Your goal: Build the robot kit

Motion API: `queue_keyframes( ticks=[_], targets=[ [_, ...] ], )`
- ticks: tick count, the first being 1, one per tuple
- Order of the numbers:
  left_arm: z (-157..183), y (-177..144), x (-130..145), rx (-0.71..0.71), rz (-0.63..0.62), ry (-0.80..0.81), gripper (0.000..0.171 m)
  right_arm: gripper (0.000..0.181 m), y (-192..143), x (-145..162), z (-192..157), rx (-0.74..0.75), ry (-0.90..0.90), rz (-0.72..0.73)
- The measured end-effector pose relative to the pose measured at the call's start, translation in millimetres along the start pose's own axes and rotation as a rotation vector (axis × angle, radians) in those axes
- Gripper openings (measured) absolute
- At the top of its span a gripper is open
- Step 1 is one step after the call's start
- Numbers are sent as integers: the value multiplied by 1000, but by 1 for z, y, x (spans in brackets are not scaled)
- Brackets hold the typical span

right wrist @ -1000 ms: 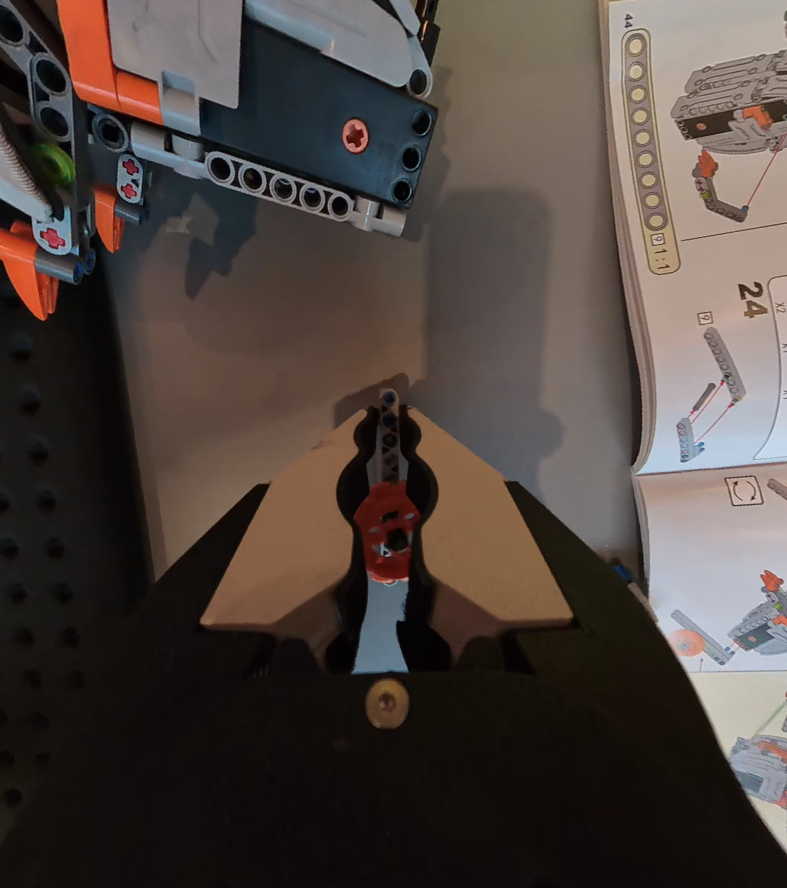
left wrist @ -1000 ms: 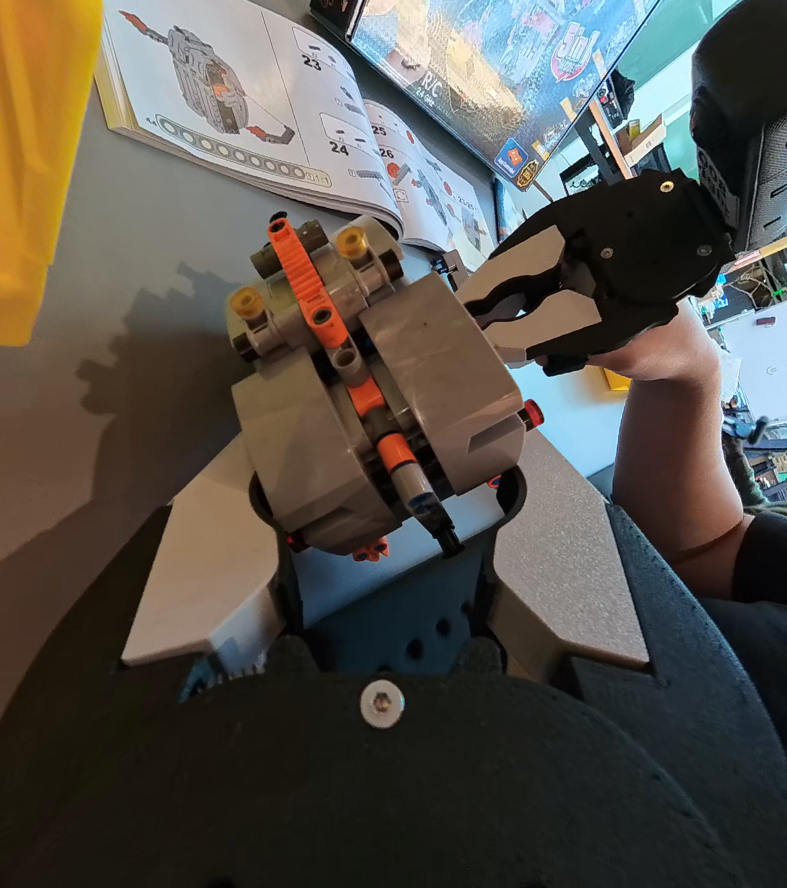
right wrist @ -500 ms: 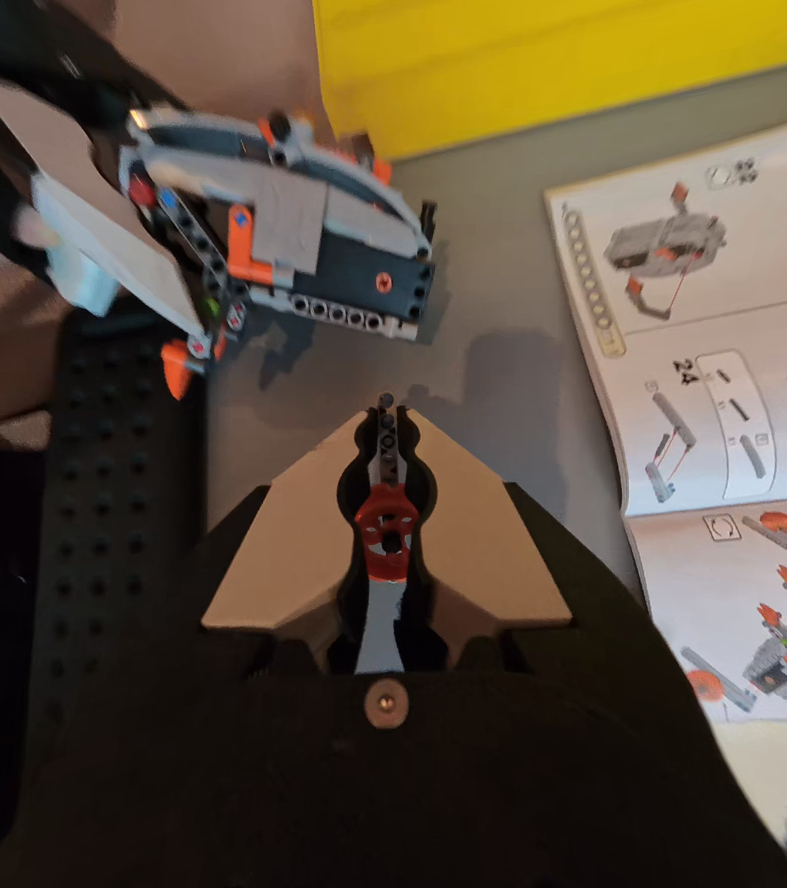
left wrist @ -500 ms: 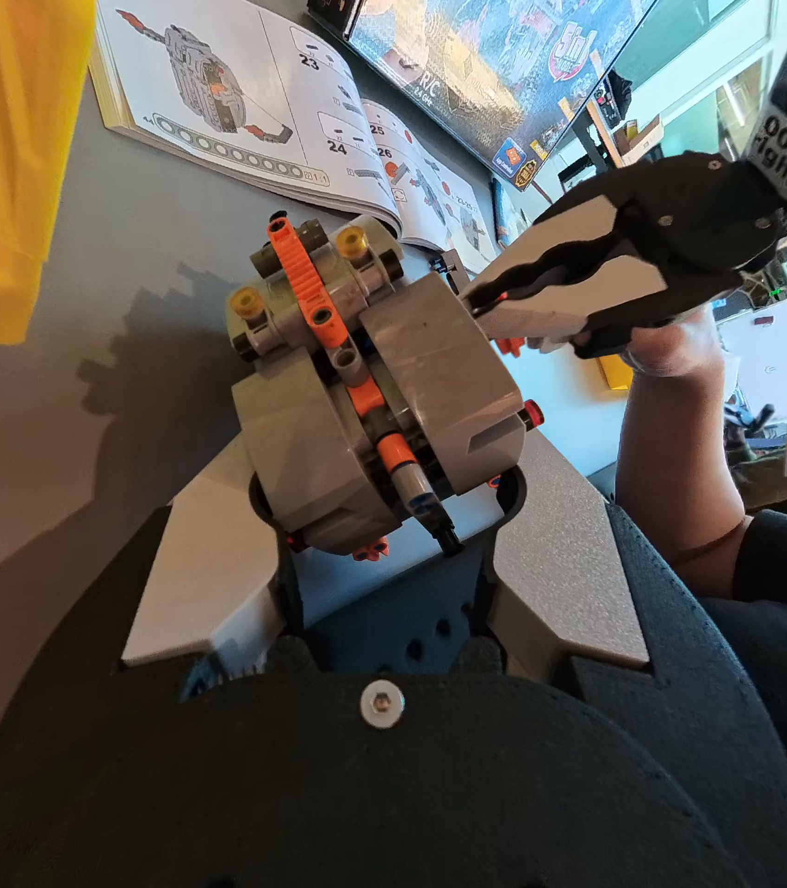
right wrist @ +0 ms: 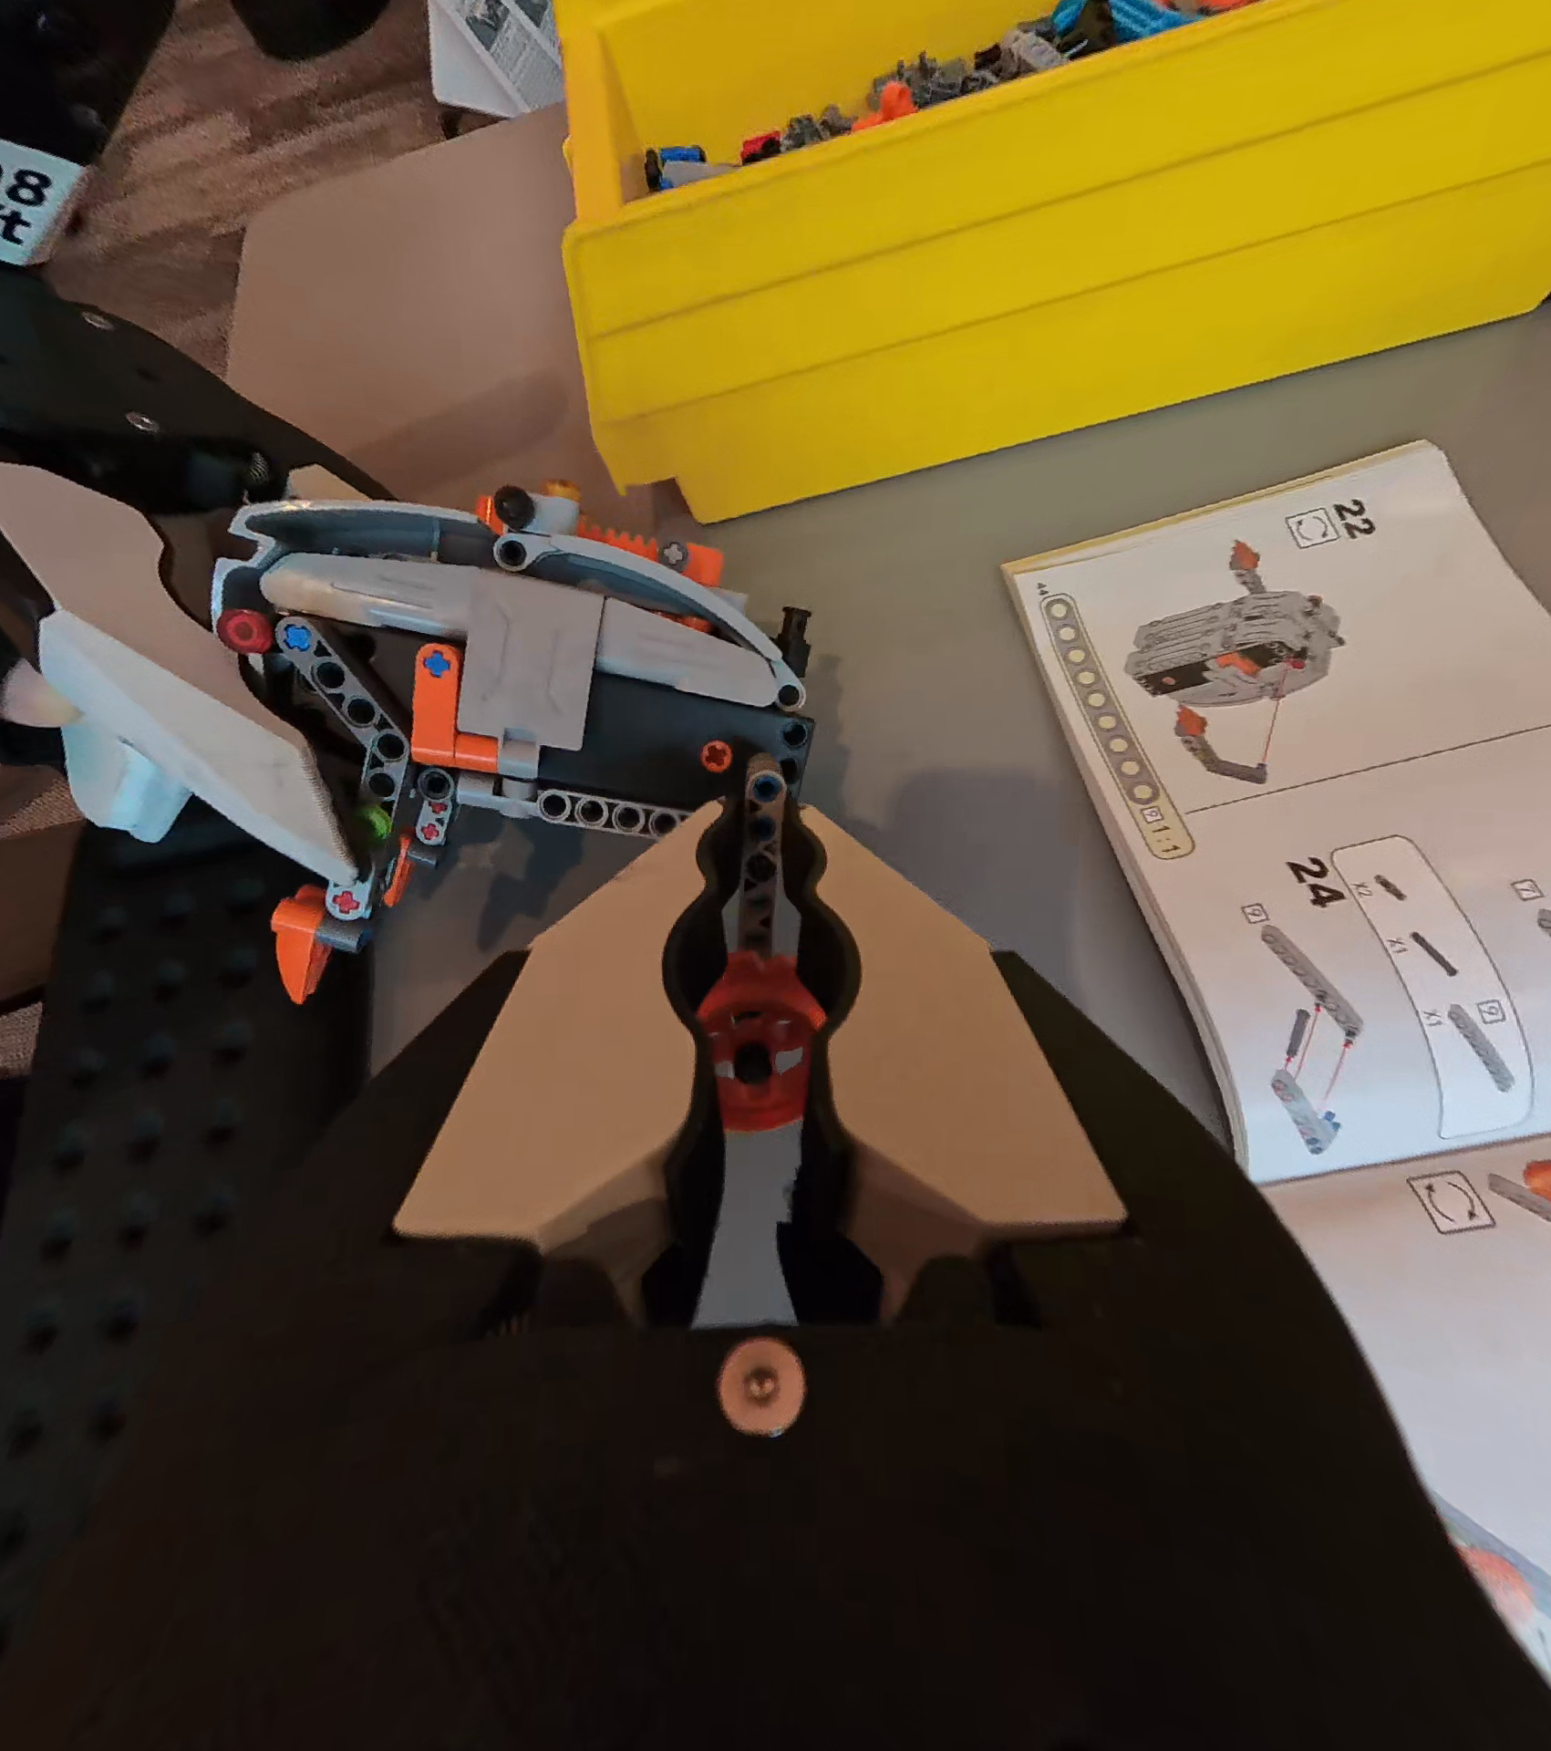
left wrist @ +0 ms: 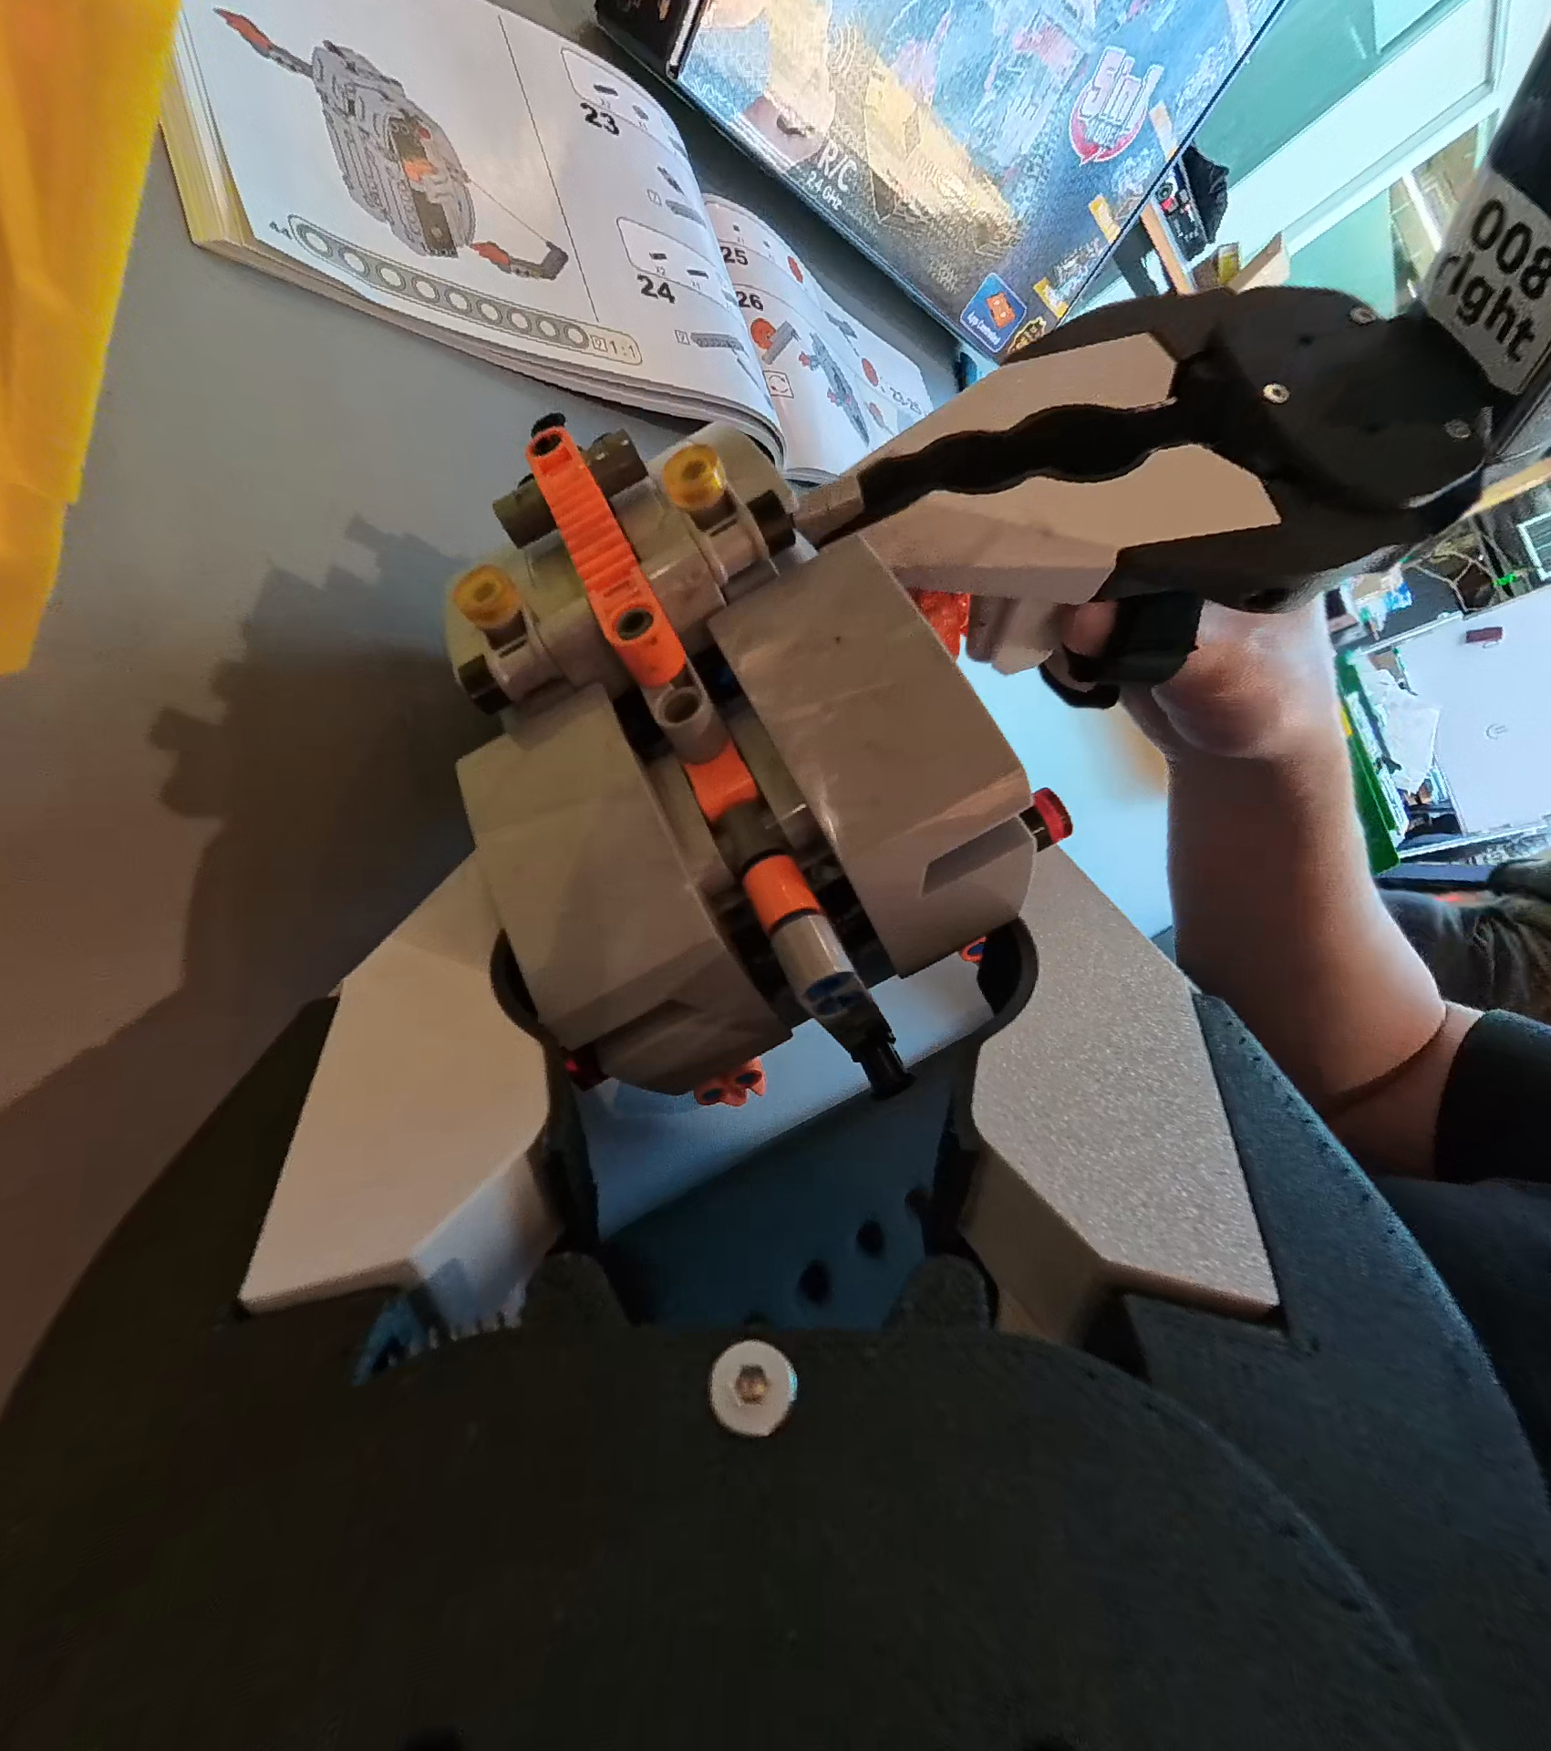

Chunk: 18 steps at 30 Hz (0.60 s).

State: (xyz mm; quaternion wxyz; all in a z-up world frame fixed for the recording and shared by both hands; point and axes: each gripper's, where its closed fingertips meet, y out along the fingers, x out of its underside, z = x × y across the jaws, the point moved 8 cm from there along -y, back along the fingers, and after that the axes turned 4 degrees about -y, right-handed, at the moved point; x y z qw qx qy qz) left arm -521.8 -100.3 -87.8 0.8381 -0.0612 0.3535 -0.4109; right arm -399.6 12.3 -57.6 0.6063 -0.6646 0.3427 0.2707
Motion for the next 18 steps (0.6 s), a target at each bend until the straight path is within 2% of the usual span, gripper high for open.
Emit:
queue_keyframes(
  ticks=[9, 18],
  targets=[
    [-2, -1, -1, 19, -2, -16, 91, 6, 2, 4, 7, -39, 46, 3],
    [-7, -3, -2, 57, -1, -35, 91, 5, 4, -3, 7, -49, -62, -46]
  ],
)
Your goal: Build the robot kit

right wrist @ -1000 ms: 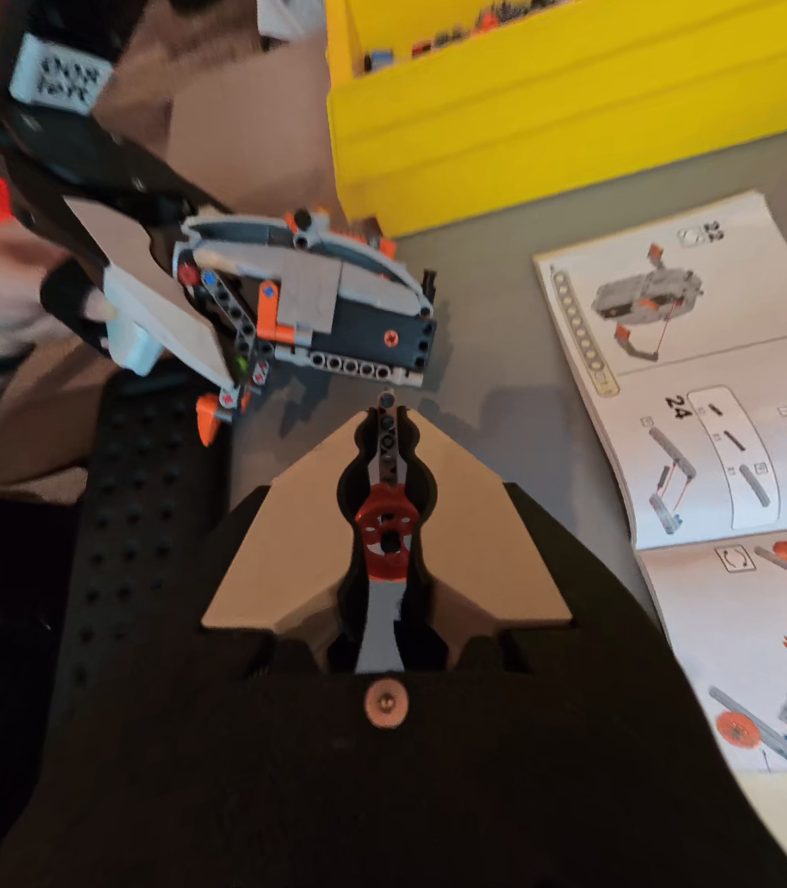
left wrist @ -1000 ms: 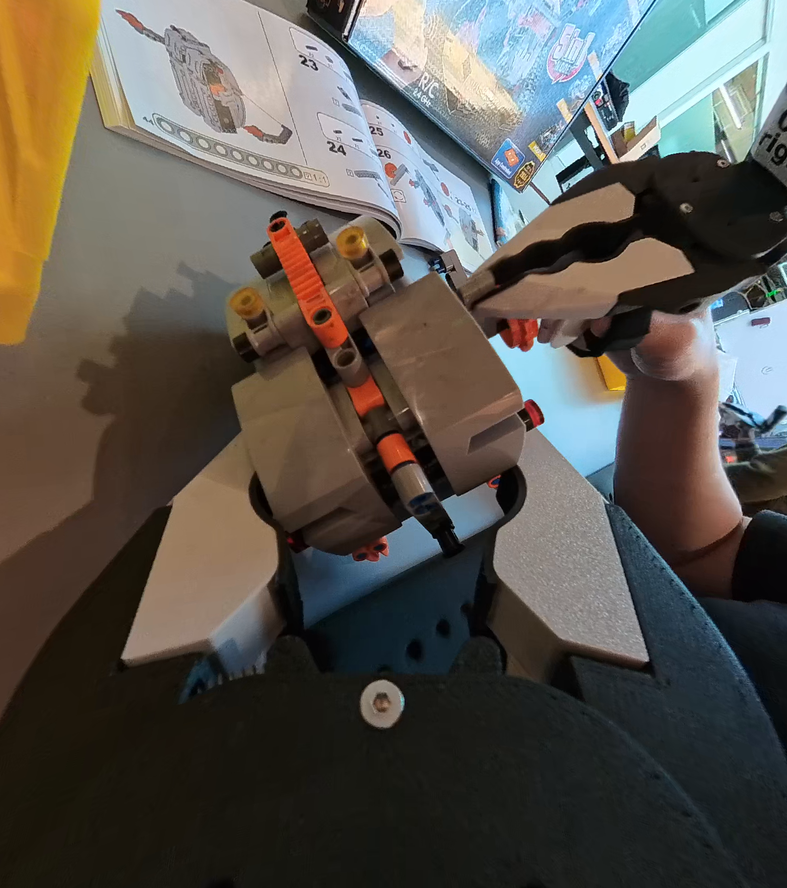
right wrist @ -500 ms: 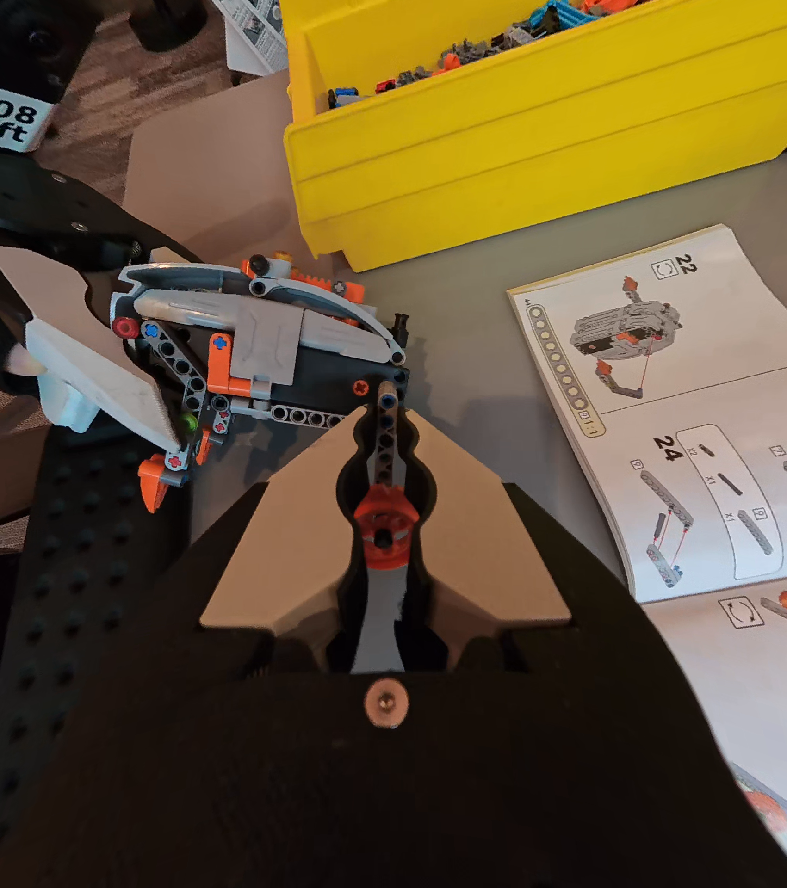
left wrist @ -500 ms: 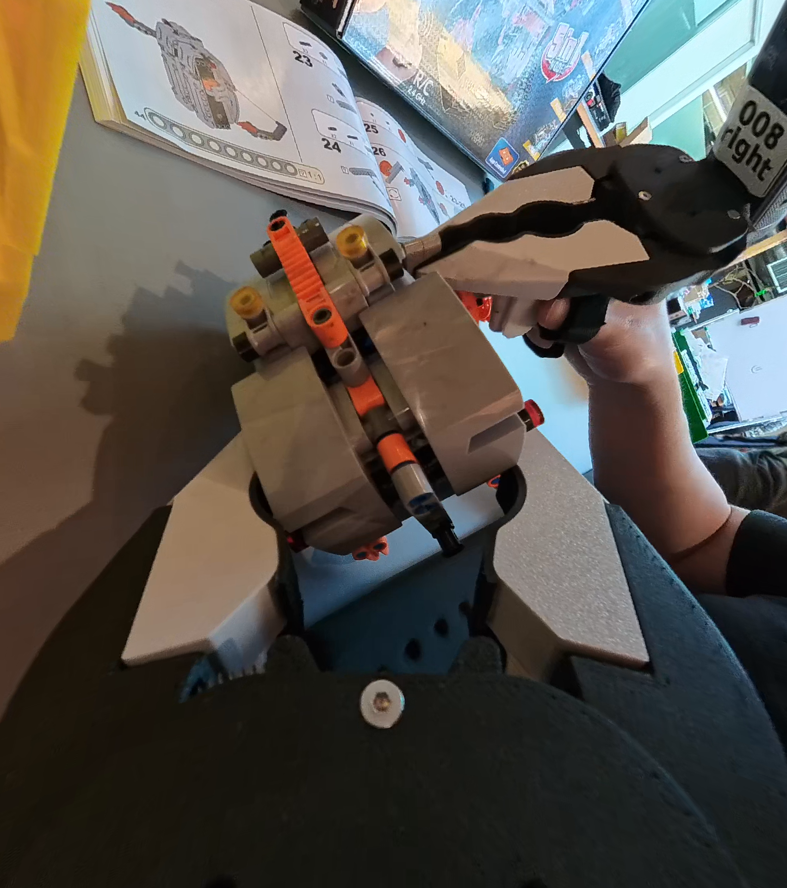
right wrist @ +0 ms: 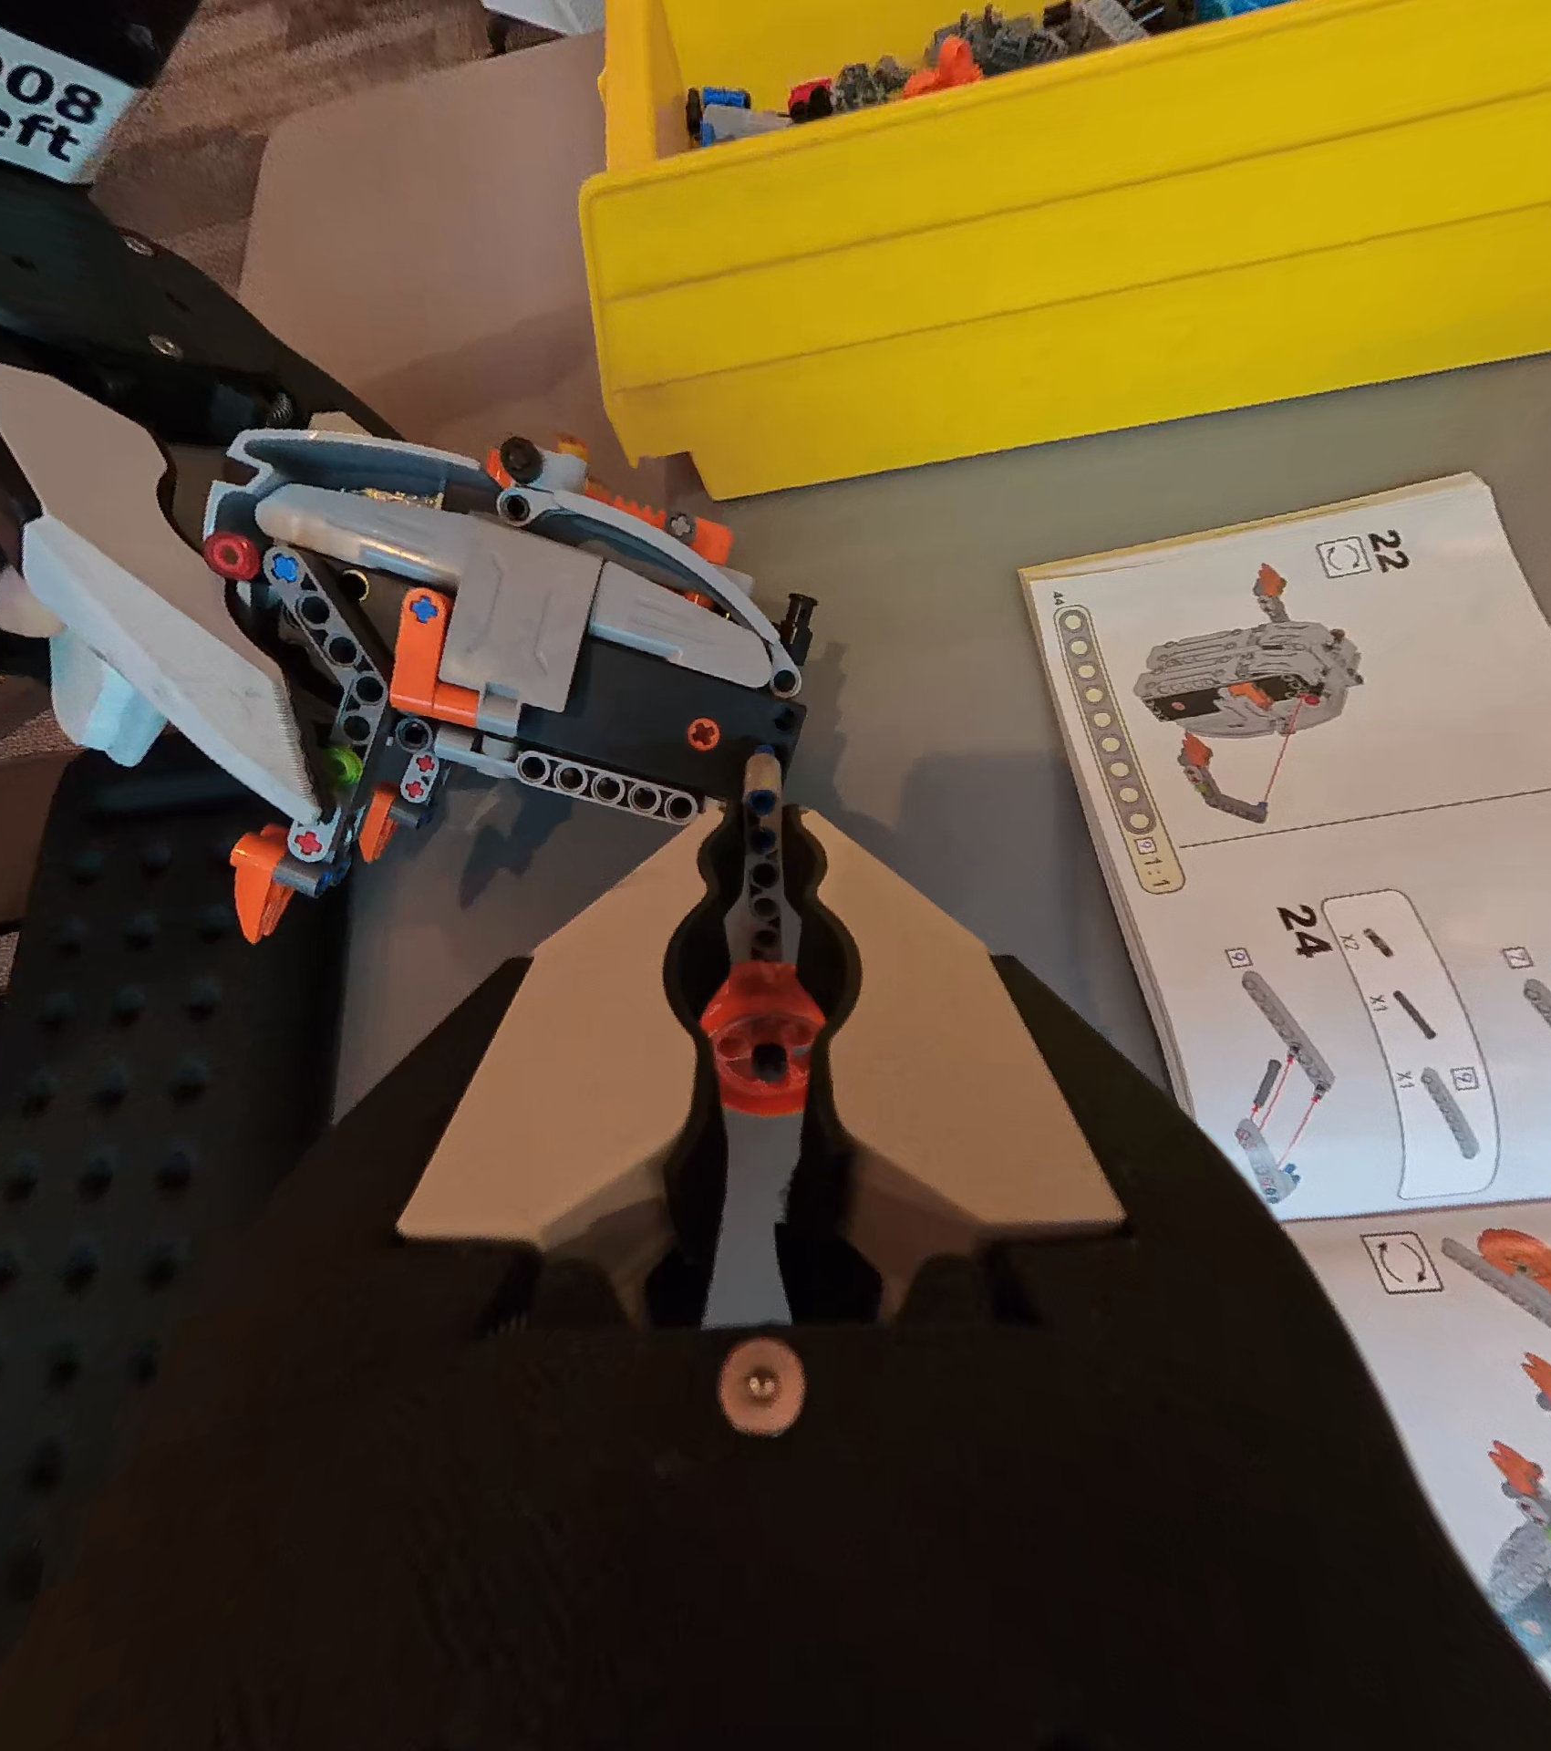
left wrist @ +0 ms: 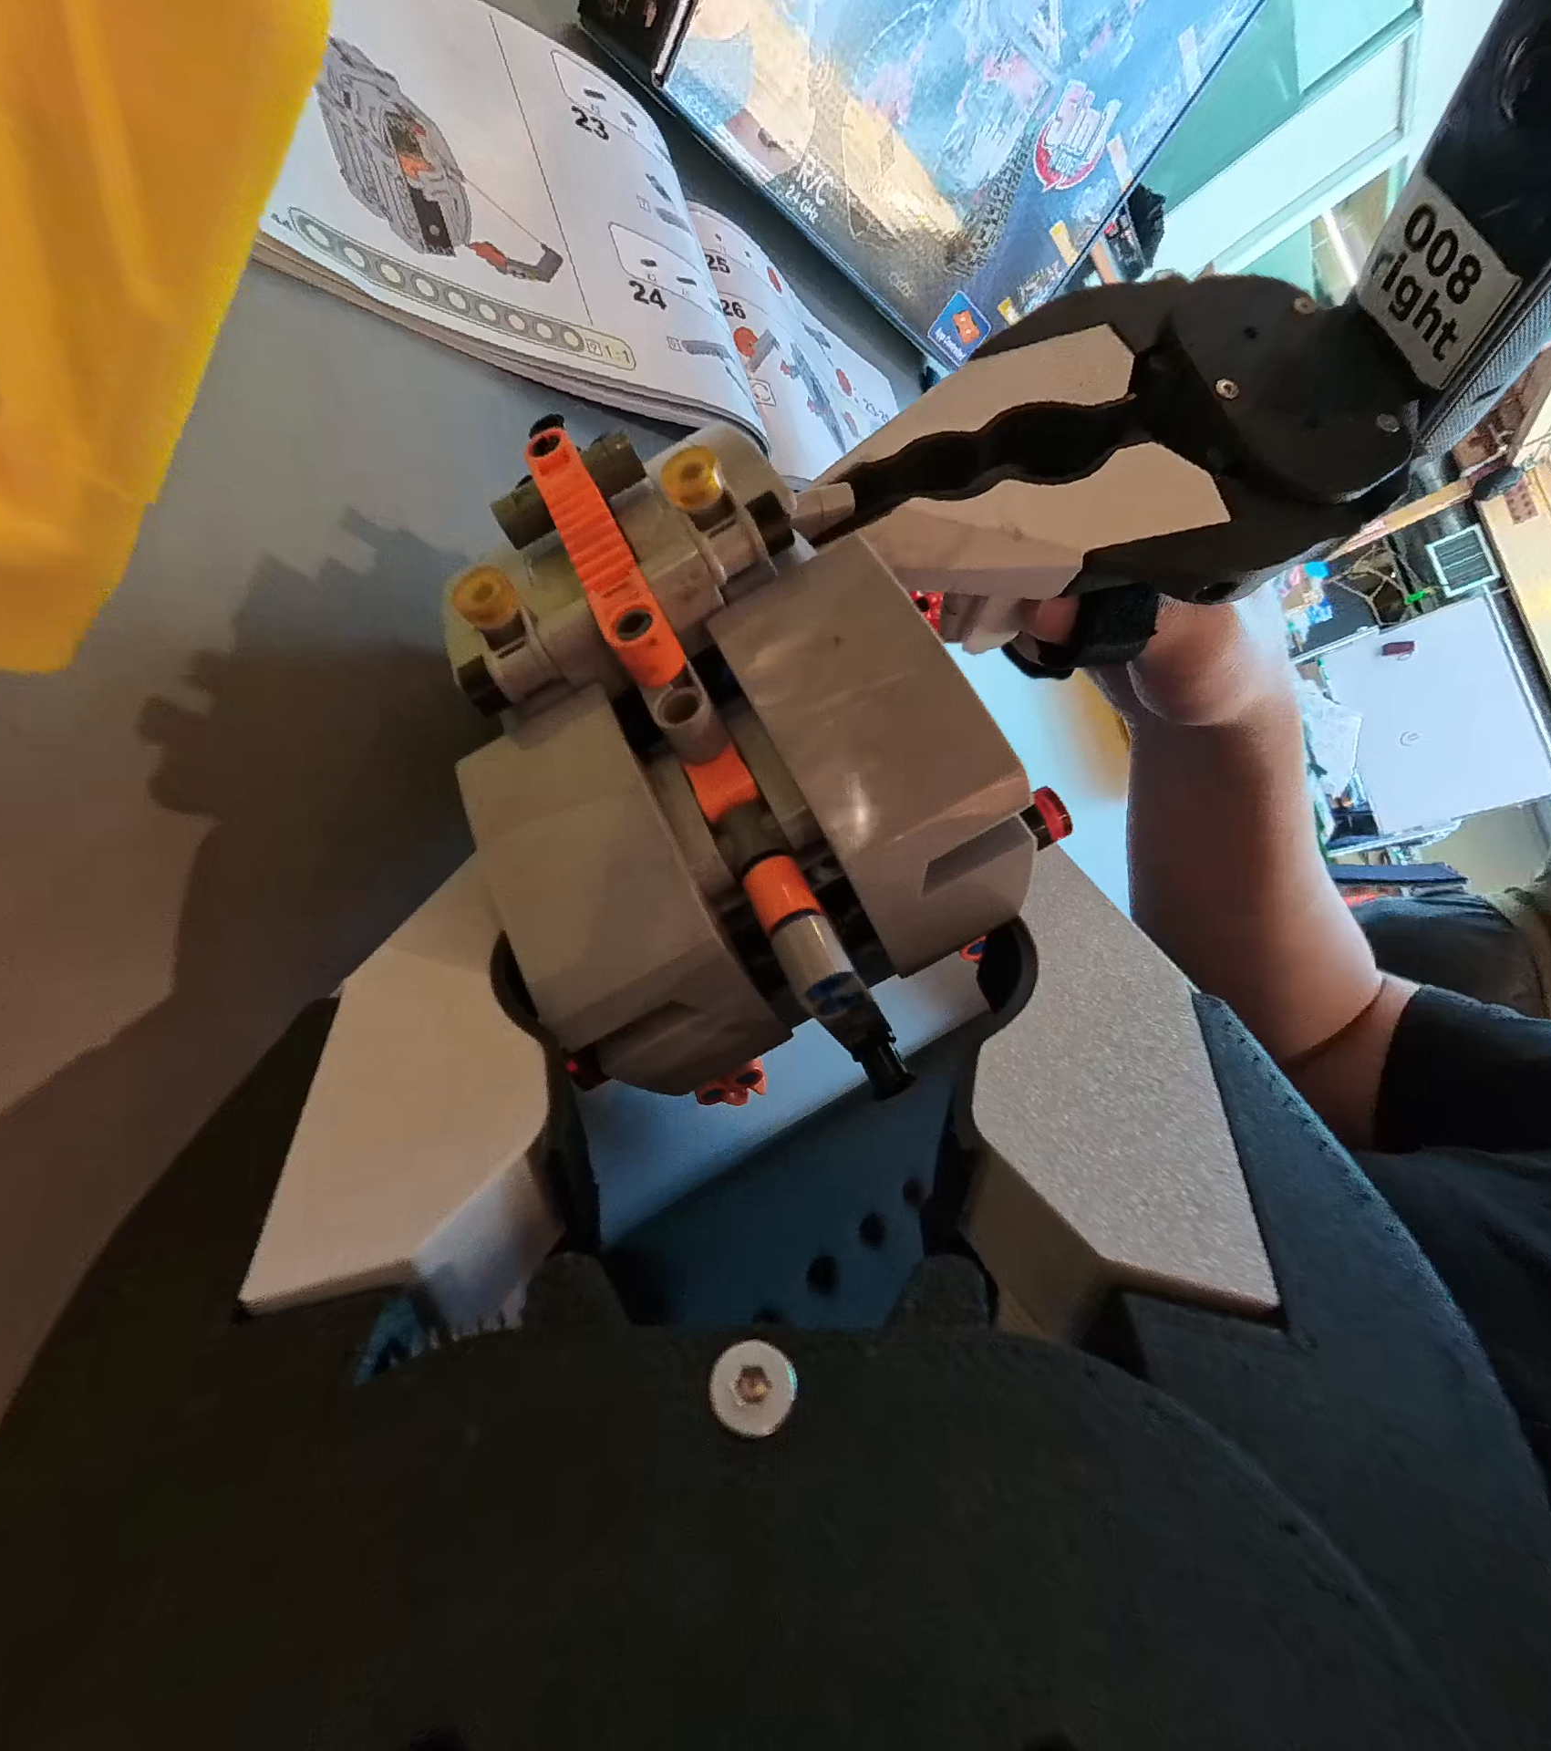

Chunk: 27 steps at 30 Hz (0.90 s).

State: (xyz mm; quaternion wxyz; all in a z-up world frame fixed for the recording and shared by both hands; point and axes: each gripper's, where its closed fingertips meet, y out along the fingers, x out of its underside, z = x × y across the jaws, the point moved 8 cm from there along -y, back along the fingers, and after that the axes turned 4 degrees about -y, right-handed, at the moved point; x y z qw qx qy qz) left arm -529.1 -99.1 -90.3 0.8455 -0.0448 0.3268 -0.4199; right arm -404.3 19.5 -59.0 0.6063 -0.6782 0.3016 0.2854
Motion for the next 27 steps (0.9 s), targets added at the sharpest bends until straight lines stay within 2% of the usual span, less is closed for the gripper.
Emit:
queue_keyframes(
  ticks=[8, 20, 27],
  targets=[
    [-2, -1, 1, 16, 18, -21, 91, 5, 2, -4, 2, -18, 72, -44],
    [0, 0, -2, -23, -11, 26, 91, 5, 5, -18, 2, -7, -10, -281],
    [1, 1, -1, -42, -1, 37, 91, 6, 8, -20, 9, -30, 175, -299]
  ],
)
